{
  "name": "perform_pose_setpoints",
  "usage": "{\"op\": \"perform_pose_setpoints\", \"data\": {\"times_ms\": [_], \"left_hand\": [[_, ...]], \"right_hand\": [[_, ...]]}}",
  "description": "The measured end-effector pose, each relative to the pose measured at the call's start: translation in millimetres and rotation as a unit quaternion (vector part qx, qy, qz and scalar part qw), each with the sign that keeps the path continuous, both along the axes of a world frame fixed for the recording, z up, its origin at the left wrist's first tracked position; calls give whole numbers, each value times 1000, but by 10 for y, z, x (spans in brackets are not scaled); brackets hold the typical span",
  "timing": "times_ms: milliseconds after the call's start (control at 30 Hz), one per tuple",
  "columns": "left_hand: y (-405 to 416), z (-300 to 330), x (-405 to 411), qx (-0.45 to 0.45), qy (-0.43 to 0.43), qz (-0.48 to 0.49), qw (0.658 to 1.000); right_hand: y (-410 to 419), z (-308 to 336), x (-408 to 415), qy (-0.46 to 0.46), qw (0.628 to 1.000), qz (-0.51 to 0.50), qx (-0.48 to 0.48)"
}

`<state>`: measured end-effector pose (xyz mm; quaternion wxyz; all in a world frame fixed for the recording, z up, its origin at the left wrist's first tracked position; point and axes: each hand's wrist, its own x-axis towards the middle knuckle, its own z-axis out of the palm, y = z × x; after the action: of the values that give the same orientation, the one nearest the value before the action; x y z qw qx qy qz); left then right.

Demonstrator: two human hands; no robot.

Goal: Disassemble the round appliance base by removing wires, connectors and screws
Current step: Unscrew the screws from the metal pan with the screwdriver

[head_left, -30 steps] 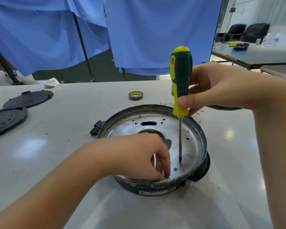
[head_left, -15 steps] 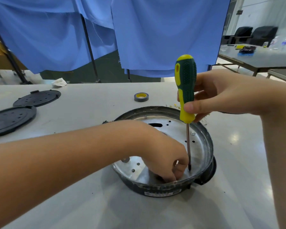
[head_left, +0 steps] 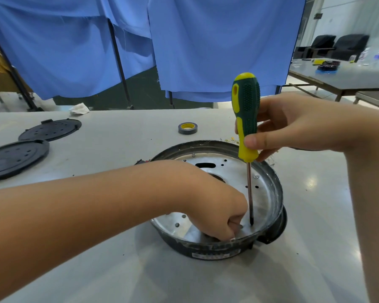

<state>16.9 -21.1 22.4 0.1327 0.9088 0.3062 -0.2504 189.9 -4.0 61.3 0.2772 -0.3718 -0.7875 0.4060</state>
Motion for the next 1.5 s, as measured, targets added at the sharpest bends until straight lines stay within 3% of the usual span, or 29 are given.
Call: {"op": "perform_pose_setpoints", "data": {"times_ms": [233, 500, 700, 1000, 1200, 1500], "left_hand": [[20, 4, 22, -3, 45, -3, 999], [45, -7, 10, -22, 33, 33, 999], [120, -15, 0, -94, 33, 70, 993], [115, -12, 60, -74, 29, 76, 994], [132, -15, 106, -115, 33, 124, 985], [149, -91, 85, -213, -94, 257, 938]], "right_hand": [[3, 7, 2, -3, 1000, 3, 0], [4, 2, 1, -6, 1000, -2, -5], [12, -1, 9, -2, 1000, -3, -6], [26, -12, 15, -5, 1000, -1, -8], [41, -21, 21, -8, 1000, -1, -11], [46, -26, 27, -9, 1000, -3, -13]]}}
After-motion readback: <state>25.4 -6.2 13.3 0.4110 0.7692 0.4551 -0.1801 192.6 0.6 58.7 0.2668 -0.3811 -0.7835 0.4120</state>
